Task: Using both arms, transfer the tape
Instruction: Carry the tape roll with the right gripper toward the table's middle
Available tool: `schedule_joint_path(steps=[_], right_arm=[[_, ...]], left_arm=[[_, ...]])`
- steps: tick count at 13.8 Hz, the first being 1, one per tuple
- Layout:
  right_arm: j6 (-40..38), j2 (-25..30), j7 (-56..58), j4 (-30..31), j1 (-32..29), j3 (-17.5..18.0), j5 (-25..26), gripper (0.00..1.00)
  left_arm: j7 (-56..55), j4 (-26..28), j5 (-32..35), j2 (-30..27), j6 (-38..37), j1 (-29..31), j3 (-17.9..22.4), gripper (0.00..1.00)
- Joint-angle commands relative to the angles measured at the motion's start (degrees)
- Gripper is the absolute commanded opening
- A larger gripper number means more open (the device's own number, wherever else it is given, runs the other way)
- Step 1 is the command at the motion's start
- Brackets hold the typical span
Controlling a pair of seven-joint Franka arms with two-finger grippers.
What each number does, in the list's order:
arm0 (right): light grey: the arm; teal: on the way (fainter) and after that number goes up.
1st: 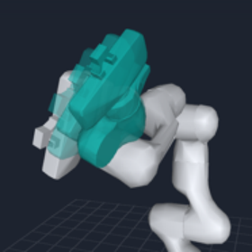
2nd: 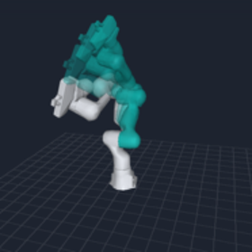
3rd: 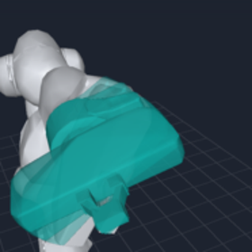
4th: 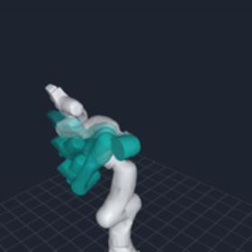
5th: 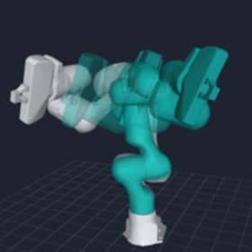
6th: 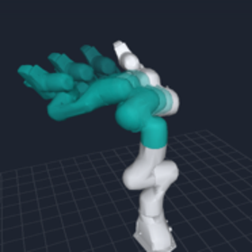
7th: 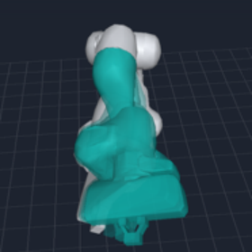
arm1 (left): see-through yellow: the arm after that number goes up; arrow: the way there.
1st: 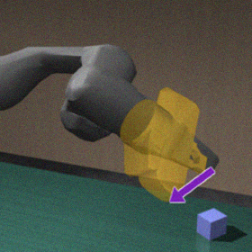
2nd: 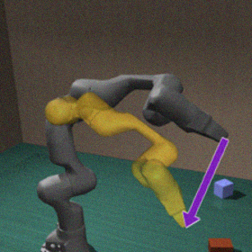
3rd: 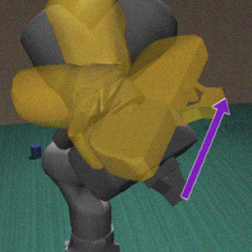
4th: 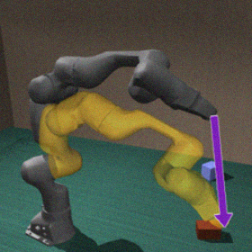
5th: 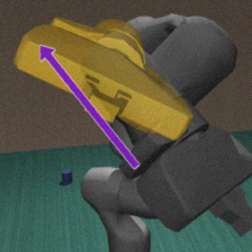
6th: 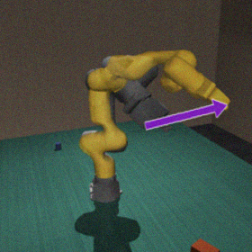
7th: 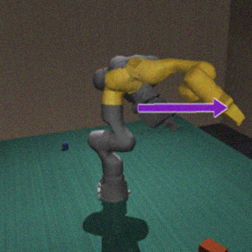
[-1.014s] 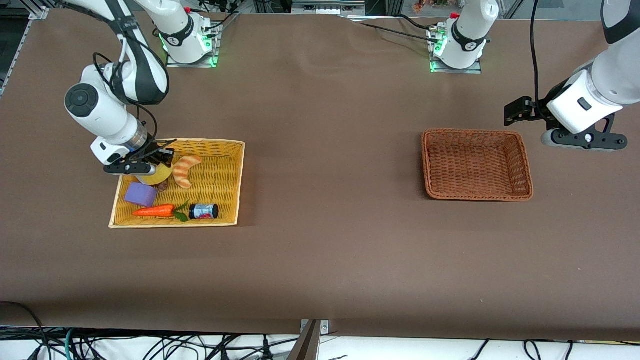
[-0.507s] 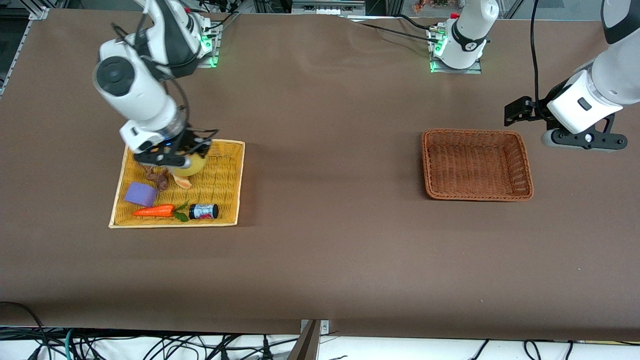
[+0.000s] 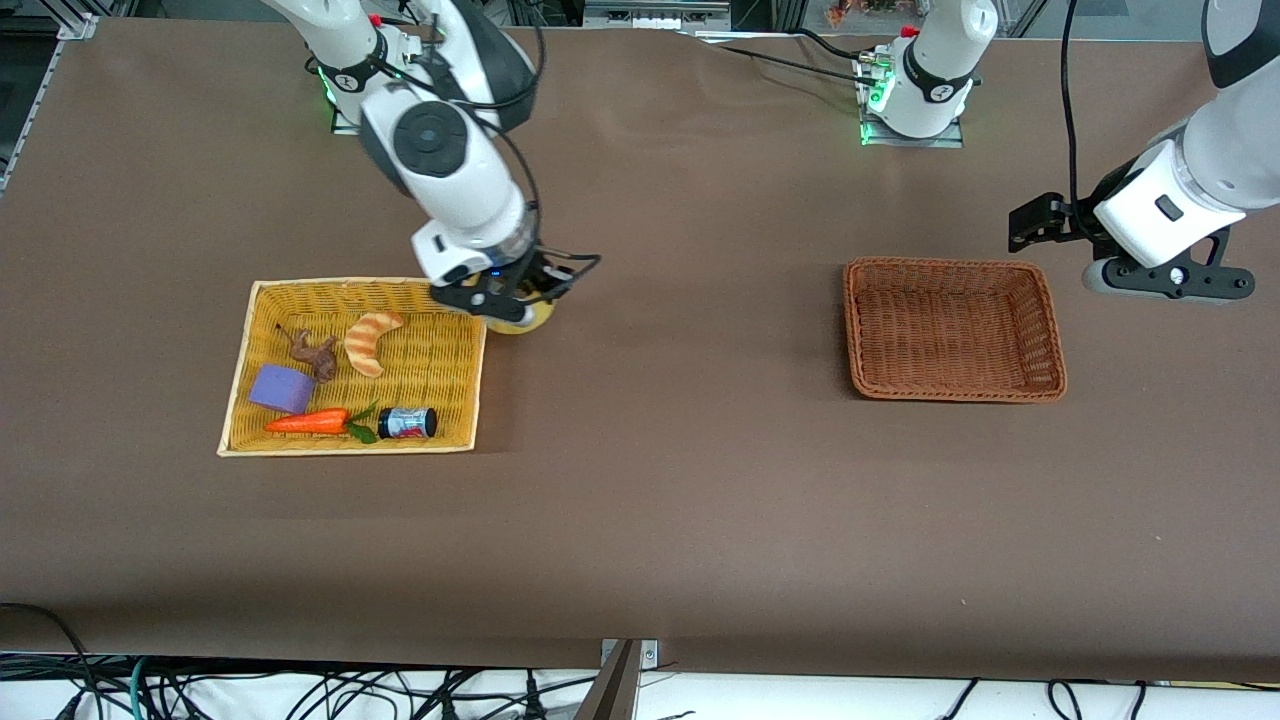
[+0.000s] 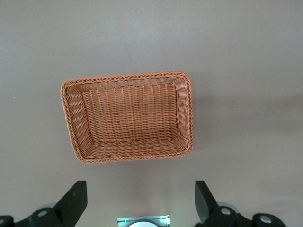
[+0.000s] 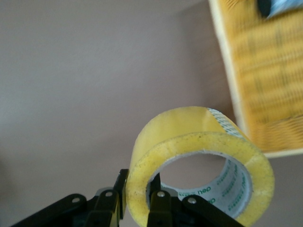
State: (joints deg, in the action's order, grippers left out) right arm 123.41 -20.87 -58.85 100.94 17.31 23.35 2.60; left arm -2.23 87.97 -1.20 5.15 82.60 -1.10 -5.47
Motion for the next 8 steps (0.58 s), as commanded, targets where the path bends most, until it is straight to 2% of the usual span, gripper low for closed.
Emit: schedule_joint_path(steps=[1, 5, 8], right_arm=[[-1.0, -9.4, -10.2, -9.1, 6.1, -0.4, 4.0, 0.0], [-1.0, -21.0, -21.6, -21.0, 12.9, -0.7, 10.6, 0.0], [-0.4, -23.7, -22.4, -22.5, 14.4, -0.8, 11.0, 0.0]], left_arm=[[-0.6, -1.6, -0.5, 0.4, -1.1, 0.0, -0.1, 1.0], [-0.6, -1.6, -0.5, 0.4, -1.1, 0.0, -0.1, 1.0], [-0.7, -1.6, -0.5, 0.4, -1.1, 0.0, -0.1, 1.0]])
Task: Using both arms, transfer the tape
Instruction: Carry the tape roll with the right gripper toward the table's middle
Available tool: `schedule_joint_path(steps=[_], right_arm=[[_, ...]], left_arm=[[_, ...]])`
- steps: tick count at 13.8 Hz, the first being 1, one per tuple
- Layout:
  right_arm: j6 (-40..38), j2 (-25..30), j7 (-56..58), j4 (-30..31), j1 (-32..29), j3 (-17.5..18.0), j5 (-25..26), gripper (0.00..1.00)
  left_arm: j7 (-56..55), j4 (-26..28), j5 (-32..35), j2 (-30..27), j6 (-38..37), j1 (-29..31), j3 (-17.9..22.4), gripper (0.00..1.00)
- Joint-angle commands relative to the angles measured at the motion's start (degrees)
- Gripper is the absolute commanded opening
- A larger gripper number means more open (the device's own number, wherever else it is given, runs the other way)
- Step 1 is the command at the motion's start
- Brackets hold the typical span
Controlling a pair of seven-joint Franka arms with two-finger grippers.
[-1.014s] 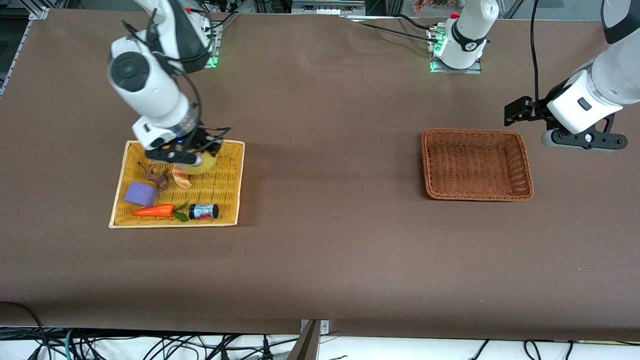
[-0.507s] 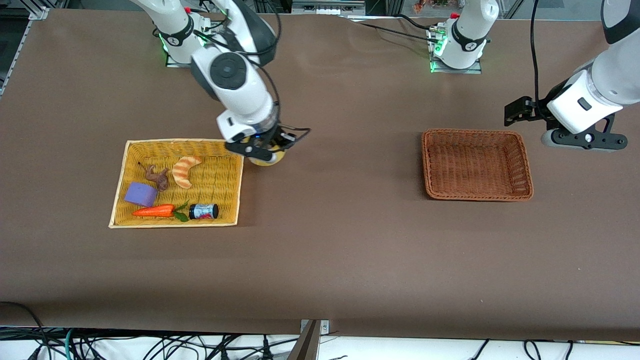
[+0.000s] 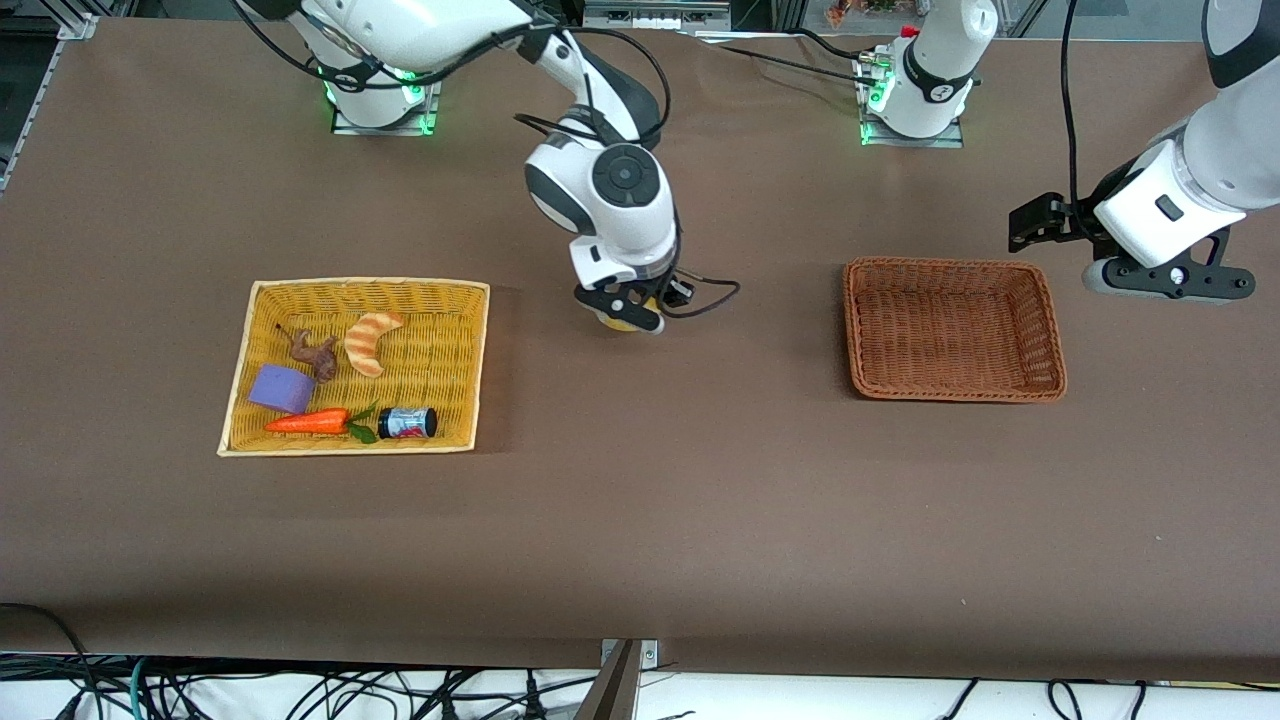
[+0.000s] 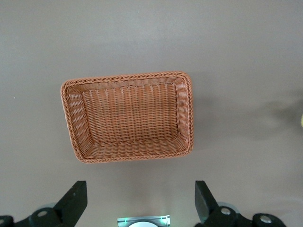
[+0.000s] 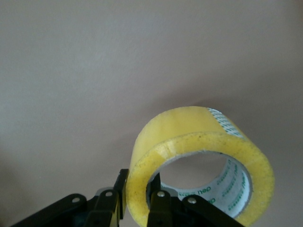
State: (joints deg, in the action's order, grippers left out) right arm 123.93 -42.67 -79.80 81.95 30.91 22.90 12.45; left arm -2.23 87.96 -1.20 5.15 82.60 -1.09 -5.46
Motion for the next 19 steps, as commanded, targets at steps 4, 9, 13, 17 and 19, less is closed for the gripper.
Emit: schedule_joint_path(steps=[4, 9, 13, 17, 19], right_arm=[[0.7, -4.3, -1.2, -3.5, 0.8, -0.3, 2.4, 0.0], [5.1, -7.6, -0.8, -3.5, 0.7, -0.8, 3.6, 0.0], [4.7, -7.3, -1.1, -3.5, 0.3, -0.8, 3.4, 0.94], [2.1, -4.7, -0.4, -3.7, 0.4, -0.9, 3.7, 1.0], [-3.6, -1.2, 3.5, -4.0, -1.3, -1.1, 4.7, 1.0]], left_arm=[[-0.6, -1.7, -3.2, 0.4, -0.5, 0.4, 0.0, 1.0], [0.3, -1.5, -10.3, 0.7, 1.2, 3.8, 0.2, 1.0], [0.2, -1.5, -9.8, 0.7, 0.8, 3.5, -0.1, 1.0], [0.2, -1.4, -9.9, 1.4, 0.7, 3.6, -0.1, 1.0], [0.0, -1.3, -9.8, 1.6, 0.6, 4.0, 0.0, 1.0]])
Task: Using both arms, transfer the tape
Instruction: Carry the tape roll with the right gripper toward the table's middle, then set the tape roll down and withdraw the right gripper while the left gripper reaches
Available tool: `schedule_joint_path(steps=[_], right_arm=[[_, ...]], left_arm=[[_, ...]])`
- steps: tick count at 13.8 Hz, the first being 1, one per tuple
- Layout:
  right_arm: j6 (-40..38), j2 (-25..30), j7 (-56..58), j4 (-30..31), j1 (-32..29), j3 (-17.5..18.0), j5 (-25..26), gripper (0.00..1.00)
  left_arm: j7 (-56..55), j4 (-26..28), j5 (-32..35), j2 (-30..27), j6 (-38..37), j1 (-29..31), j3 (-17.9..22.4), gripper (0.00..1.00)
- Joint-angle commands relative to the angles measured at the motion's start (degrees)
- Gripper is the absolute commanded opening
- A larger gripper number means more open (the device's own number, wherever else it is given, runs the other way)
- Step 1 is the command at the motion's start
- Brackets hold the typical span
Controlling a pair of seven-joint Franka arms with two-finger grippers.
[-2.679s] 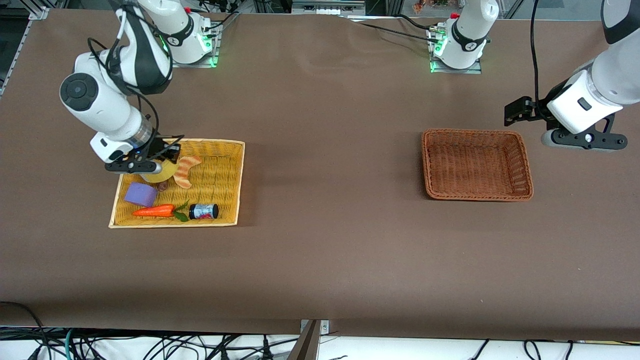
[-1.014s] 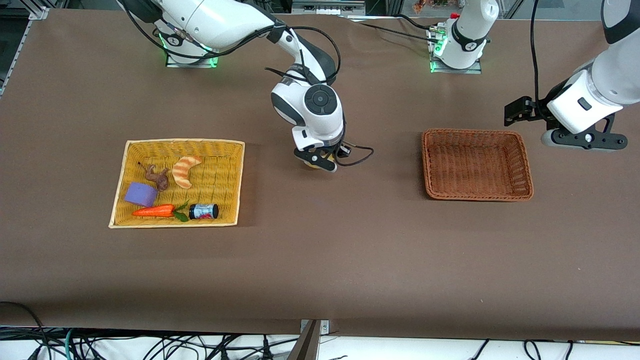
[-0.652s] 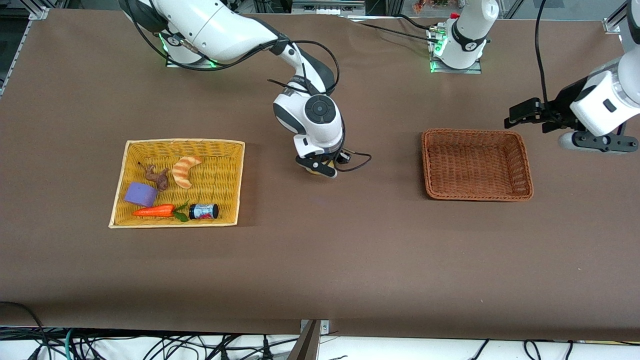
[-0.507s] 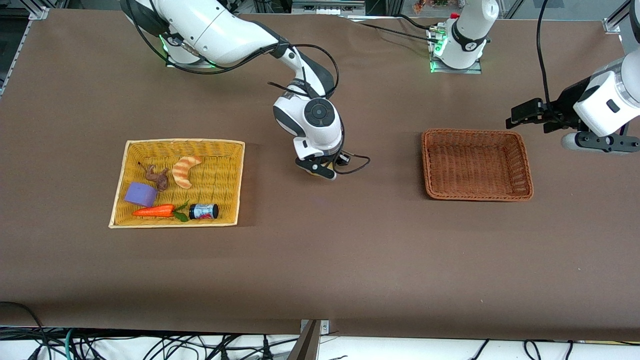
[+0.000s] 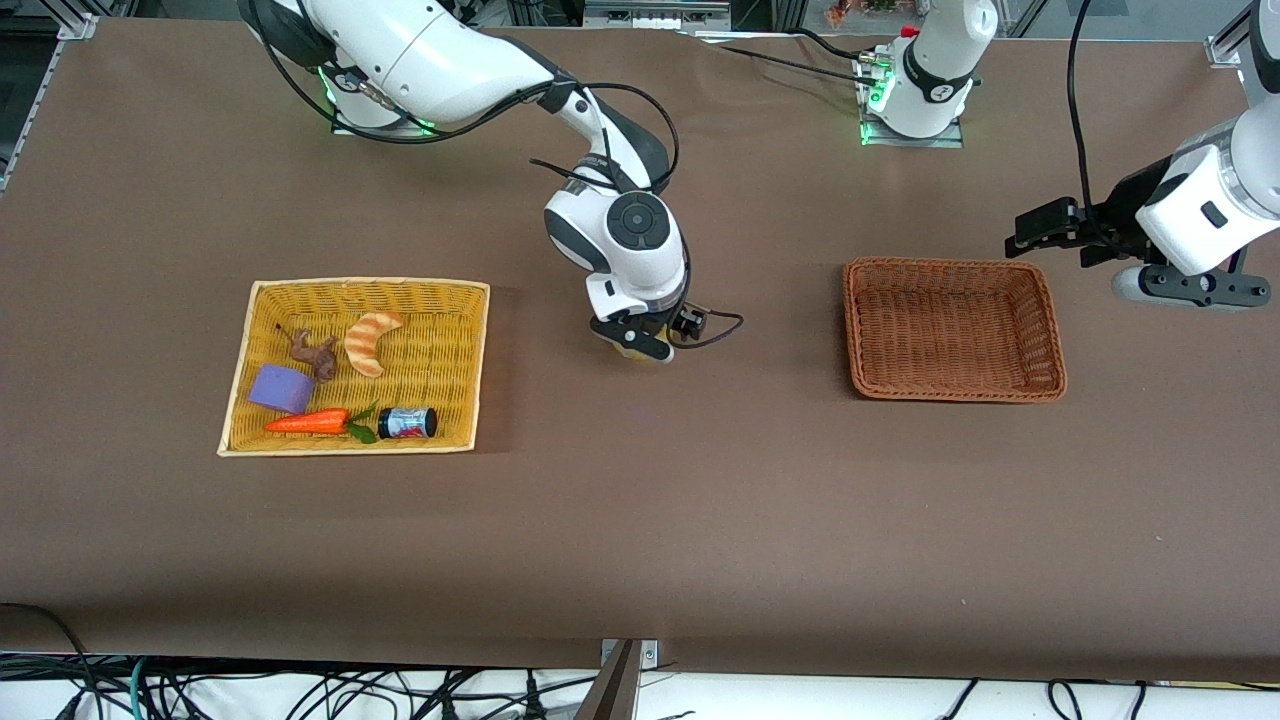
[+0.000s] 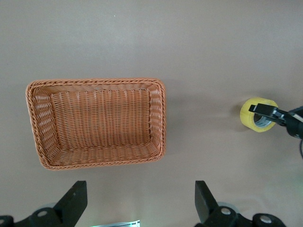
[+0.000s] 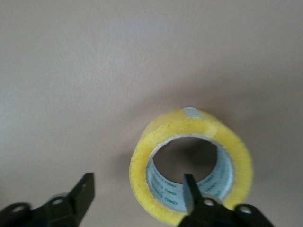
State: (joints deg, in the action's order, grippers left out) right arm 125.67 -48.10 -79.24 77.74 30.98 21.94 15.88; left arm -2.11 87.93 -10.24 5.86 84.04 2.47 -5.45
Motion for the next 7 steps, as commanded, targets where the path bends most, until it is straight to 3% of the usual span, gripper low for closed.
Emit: schedule_joint_path(steps=[1, 3, 7], right_arm=[[-8.8, 6.9, 8.5, 0.7, -3.1, -0.2, 1.5, 1.0], [-19.0, 11.8, 21.0, 0.7, -7.8, -0.5, 1.2, 1.0], [-28.3, 18.3, 45.1, 0.6, -18.0, -1.1, 1.6, 1.0]], left_arm=[[-0.1, -1.1, -0.7, 0.9, -0.8, 0.4, 0.0, 1.0], [-0.1, -1.1, -0.6, 1.0, -1.0, 0.3, -0.1, 1.0], [-0.2, -0.2, -0.4, 5.1, -2.7, -0.4, -0.4, 1.0]])
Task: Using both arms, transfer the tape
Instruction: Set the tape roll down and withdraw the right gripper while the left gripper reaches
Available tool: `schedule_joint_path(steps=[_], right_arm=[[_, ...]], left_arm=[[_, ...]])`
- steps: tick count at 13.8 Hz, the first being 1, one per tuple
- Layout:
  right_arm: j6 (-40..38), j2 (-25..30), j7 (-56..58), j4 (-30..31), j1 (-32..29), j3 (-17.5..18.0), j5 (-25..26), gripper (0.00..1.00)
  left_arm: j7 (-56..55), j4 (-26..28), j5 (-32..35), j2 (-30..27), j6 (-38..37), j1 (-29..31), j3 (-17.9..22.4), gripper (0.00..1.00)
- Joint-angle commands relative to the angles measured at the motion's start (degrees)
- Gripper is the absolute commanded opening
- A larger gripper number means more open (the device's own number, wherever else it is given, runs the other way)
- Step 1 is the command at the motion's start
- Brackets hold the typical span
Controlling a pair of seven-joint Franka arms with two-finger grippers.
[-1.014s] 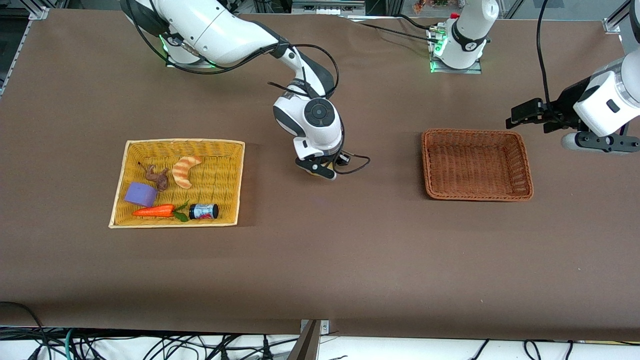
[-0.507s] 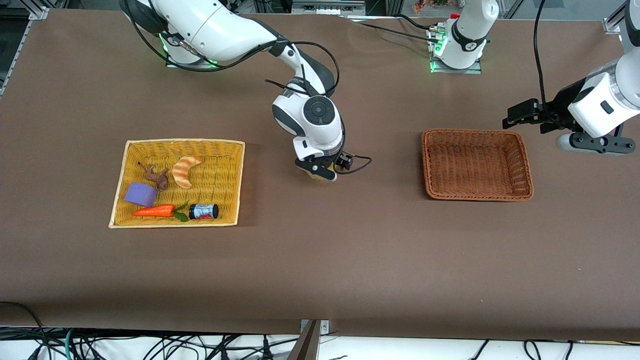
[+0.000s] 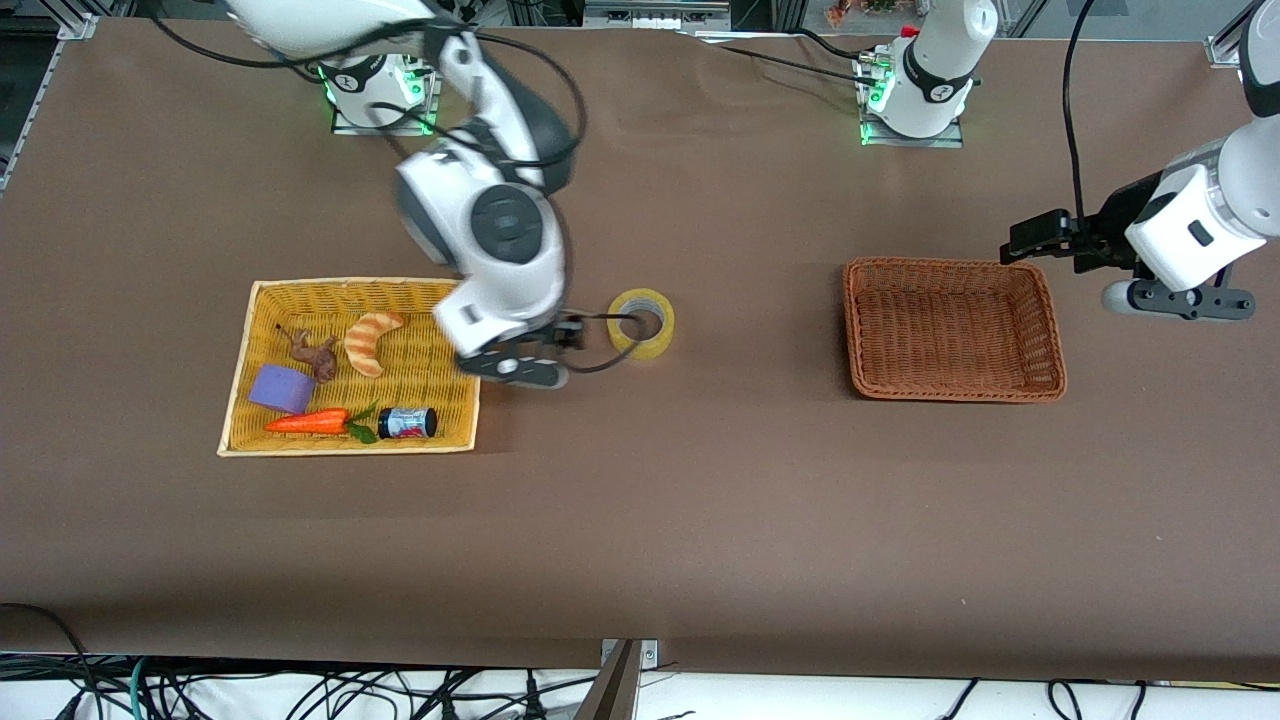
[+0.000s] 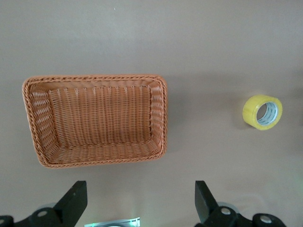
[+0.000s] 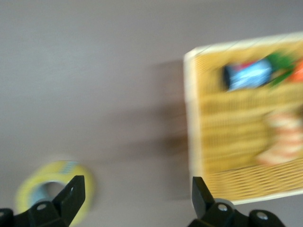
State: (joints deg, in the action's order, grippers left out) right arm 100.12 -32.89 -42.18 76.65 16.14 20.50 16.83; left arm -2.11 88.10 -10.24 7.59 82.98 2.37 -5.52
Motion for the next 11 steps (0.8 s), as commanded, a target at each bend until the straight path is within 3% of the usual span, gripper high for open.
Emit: schedule_joint_path(steps=[1, 4, 6, 9, 11], right_arm=[[-3.6, 4.6, 12.2, 1.6, -4.8, -1.3, 0.3, 1.0], [-5.4, 7.4, 27.0, 1.5, -9.2, -5.4, -0.1, 1.0], [-6.0, 8.6, 28.8, 1.5, -10.3, -8.2, -0.4, 1.0], [-6.8, 10.4, 36.4, 0.1, -15.0, -10.2, -7.1, 1.0], [-6.1, 13.1, 43.2, 0.3, -17.5, -11.5, -11.3, 1.0]], left_arm=[[-0.4, -0.1, -0.3, 3.7, -2.1, -0.7, -0.2, 1.0], [-1.4, 2.2, 0.7, 3.1, -2.2, -4.3, -0.3, 1.0], [-10.7, 3.6, 0.1, 3.9, 2.0, -9.8, -0.7, 1.0], [-23.1, 11.0, -2.2, 5.2, 15.9, -13.2, -7.6, 1.0], [-29.4, 15.8, -2.3, 7.8, 27.2, -17.3, -9.9, 1.0]])
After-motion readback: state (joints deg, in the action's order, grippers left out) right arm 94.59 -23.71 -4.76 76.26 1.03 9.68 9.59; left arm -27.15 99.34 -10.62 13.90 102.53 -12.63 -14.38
